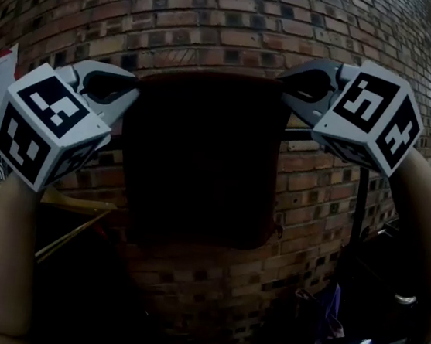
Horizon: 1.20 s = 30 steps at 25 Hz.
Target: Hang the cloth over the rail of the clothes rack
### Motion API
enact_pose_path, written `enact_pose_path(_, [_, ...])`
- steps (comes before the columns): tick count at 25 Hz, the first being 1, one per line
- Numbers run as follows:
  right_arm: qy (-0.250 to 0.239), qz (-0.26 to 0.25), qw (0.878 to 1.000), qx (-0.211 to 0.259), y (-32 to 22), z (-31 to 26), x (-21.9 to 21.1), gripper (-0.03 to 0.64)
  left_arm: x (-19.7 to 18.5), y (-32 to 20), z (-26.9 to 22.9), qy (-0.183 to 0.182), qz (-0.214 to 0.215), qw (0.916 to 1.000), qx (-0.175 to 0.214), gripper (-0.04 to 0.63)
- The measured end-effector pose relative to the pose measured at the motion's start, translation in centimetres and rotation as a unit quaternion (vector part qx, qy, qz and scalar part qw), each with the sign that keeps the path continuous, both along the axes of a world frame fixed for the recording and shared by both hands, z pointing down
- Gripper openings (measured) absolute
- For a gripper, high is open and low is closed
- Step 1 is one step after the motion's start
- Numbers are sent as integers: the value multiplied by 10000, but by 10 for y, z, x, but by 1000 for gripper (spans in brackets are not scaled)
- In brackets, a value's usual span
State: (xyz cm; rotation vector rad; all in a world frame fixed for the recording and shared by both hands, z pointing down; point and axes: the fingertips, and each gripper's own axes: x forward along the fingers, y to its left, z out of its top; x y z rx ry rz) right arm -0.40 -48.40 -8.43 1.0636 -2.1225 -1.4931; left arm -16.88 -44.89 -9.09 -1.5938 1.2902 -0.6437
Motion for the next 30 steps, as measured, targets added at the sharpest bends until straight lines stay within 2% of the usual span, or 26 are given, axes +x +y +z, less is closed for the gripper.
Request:
enact_pose_path(5, [368, 191, 9989, -225, -28, -21, -17, 12, -18, -35, -13, -290, -221, 9985, -407, 18])
enact_pose_path(8, [624, 310, 9965, -472, -53, -24, -24, 12, -22, -58, -9, -816, -165, 9915, -1002, 18])
enact_pose_path(10, [862, 354, 9934, -663, -70, -20, -28, 12, -24, -71, -4, -1103, -123, 9827, -1482, 18])
enact_pose_path(13, [1210, 336, 9853, -1156, -92, -10, -34, 12, -32, -90, 9, -1300, -162, 9658, -2236, 18])
enact_pose_path(17, [1686, 369, 9647, -1987, -115, 11, -40, 12, -41, -108, 27, -1386, -88, 9429, -3028, 18])
enact_pose_path(20, [1920, 354, 9464, -2575, -124, 27, -41, 12, -43, -122, 41, -1512, -7, 9288, -3384, 18])
enact_pose_path(23, [1983, 277, 9338, -2965, -129, 35, -42, 12, -45, -131, 52, -1563, 50, 9164, -3684, 18])
enact_pose_path(27, [2148, 255, 9159, -3381, -130, 52, -43, 14, -44, -129, 71, -1545, 276, 8931, -4215, 18])
enact_pose_path(29, [2262, 255, 9111, -3436, -131, 58, -44, 15, -45, -129, 77, -1541, 323, 8865, -4350, 18])
enact_pose_path(30, [2308, 253, 9099, -3437, -131, 60, -45, 20, -44, -130, 78, -1519, 349, 8863, -4362, 18])
